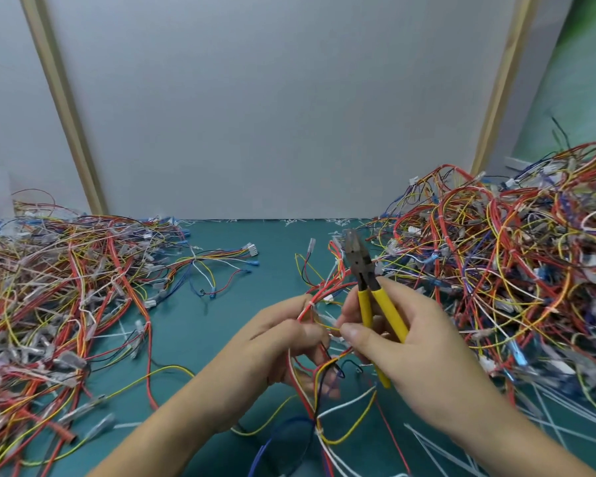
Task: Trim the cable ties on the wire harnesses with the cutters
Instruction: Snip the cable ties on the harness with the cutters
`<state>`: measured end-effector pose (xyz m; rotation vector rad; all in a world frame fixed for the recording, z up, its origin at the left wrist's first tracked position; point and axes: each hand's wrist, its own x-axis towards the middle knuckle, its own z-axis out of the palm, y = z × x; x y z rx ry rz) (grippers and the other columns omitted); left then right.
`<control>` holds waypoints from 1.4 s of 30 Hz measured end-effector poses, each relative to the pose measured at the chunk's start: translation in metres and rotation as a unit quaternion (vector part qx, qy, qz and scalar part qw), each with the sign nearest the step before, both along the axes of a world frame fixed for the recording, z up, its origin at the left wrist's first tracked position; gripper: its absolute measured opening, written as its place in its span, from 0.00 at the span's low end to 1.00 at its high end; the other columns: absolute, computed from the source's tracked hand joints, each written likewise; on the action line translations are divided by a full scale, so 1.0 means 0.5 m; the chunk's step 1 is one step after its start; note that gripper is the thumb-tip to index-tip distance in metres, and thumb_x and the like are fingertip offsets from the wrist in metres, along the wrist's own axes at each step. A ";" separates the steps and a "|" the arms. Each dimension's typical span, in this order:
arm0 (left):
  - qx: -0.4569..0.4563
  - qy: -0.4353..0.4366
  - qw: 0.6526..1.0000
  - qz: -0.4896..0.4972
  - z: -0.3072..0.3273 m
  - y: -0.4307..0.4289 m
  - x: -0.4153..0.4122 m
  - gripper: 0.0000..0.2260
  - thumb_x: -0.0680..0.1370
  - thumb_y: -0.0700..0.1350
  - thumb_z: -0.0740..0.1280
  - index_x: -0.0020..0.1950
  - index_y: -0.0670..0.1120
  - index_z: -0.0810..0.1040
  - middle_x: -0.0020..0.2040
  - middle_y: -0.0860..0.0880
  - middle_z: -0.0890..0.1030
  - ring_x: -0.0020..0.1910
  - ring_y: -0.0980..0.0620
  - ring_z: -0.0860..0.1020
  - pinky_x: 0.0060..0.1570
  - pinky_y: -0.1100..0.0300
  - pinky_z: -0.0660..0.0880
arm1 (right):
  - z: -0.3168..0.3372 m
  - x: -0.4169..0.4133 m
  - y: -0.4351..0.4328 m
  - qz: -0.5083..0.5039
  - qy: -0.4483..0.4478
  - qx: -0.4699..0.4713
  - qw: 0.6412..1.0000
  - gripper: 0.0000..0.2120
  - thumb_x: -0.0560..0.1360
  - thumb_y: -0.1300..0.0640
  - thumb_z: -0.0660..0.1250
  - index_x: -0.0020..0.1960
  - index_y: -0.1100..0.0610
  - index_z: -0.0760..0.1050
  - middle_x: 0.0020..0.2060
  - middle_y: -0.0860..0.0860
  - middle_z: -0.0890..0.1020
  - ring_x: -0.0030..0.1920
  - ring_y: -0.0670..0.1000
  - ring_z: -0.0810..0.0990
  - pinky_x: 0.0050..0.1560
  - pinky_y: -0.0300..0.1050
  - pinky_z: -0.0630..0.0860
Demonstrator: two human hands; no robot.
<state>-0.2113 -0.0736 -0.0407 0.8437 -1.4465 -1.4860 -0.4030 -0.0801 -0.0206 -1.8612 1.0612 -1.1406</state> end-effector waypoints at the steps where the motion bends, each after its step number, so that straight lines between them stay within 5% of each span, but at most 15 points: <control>1: -0.019 -0.029 0.999 0.034 0.001 0.000 -0.003 0.13 0.74 0.52 0.68 0.45 0.42 0.78 0.38 0.44 0.75 0.37 0.43 0.81 0.44 0.42 0.82 | 0.000 0.001 0.003 0.001 0.004 -0.004 1.000 0.07 0.75 0.60 0.72 0.45 0.49 0.78 0.39 0.48 0.84 0.36 0.45 0.80 0.38 0.37 0.77; 5: -0.098 -0.114 0.976 0.157 -0.001 -0.008 -0.008 0.12 0.75 0.51 0.67 0.38 0.44 0.75 0.32 0.48 0.75 0.34 0.49 0.79 0.38 0.49 0.82 | -0.001 0.002 0.004 -0.016 0.015 -0.009 1.000 0.07 0.74 0.60 0.73 0.45 0.49 0.78 0.39 0.45 0.84 0.35 0.41 0.78 0.38 0.33 0.75; 10: -0.115 -0.130 0.973 0.150 0.002 -0.010 0.006 0.10 0.77 0.45 0.71 0.39 0.40 0.79 0.32 0.44 0.81 0.31 0.51 0.78 0.35 0.65 0.75 | 0.000 0.001 -0.003 -0.026 -0.001 0.034 0.999 0.10 0.70 0.62 0.75 0.43 0.49 0.78 0.38 0.46 0.85 0.33 0.41 0.76 0.39 0.40 0.77; 12: -0.117 -0.154 0.970 0.145 0.001 -0.008 0.006 0.09 0.79 0.42 0.69 0.40 0.41 0.81 0.33 0.45 0.83 0.32 0.52 0.79 0.36 0.65 0.75 | 0.000 0.001 -0.008 -0.017 -0.048 0.098 0.994 0.11 0.70 0.66 0.75 0.44 0.53 0.78 0.37 0.50 0.86 0.32 0.45 0.78 0.36 0.45 0.79; 16: -0.113 -0.183 0.965 0.148 -0.003 -0.005 0.001 0.09 0.81 0.39 0.65 0.42 0.40 0.80 0.34 0.46 0.83 0.33 0.51 0.80 0.38 0.61 0.76 | -0.004 -0.001 -0.015 -0.018 -0.067 0.159 0.985 0.10 0.69 0.68 0.75 0.45 0.57 0.78 0.34 0.50 0.84 0.30 0.47 0.78 0.31 0.39 0.77; 23: -0.103 -0.166 0.971 0.140 -0.002 -0.006 -0.001 0.08 0.81 0.39 0.65 0.43 0.40 0.79 0.34 0.49 0.81 0.33 0.51 0.79 0.35 0.59 0.77 | -0.004 -0.007 -0.023 -0.051 0.001 0.106 0.993 0.12 0.70 0.64 0.75 0.46 0.51 0.76 0.32 0.47 0.83 0.31 0.45 0.77 0.37 0.45 0.74; 31: -0.045 -0.083 0.988 0.124 0.005 -0.004 0.011 0.06 0.74 0.32 0.72 0.45 0.43 0.85 0.36 0.42 0.81 0.35 0.47 0.83 0.36 0.61 0.80 | -0.008 -0.013 -0.023 -0.067 0.007 0.062 0.996 0.10 0.72 0.61 0.74 0.46 0.49 0.77 0.35 0.45 0.84 0.30 0.40 0.77 0.31 0.32 0.72; 35: -0.040 -0.056 0.985 0.160 0.006 -0.005 0.010 0.07 0.74 0.33 0.72 0.50 0.41 0.84 0.35 0.33 0.78 0.34 0.45 0.83 0.36 0.57 0.81 | -0.001 -0.014 -0.015 -0.083 -0.020 -0.012 0.996 0.05 0.72 0.53 0.74 0.46 0.49 0.80 0.35 0.48 0.83 0.34 0.48 0.81 0.36 0.43 0.77; 38: -0.040 -0.053 0.983 0.171 0.003 -0.008 0.010 0.07 0.74 0.33 0.72 0.50 0.40 0.84 0.33 0.39 0.79 0.34 0.46 0.83 0.36 0.57 0.81 | 0.023 -0.020 0.001 -0.068 -0.060 -0.081 0.993 0.15 0.75 0.39 0.67 0.49 0.51 0.79 0.33 0.55 0.79 0.33 0.56 0.79 0.37 0.52 0.79; 42: -0.039 -0.047 0.983 0.175 0.000 -0.010 0.012 0.06 0.74 0.33 0.72 0.51 0.39 0.83 0.31 0.43 0.79 0.32 0.48 0.83 0.35 0.57 0.81 | 0.042 -0.013 0.022 0.065 -0.084 0.095 0.990 0.24 0.72 0.33 0.62 0.44 0.55 0.80 0.30 0.60 0.78 0.30 0.56 0.79 0.32 0.47 0.79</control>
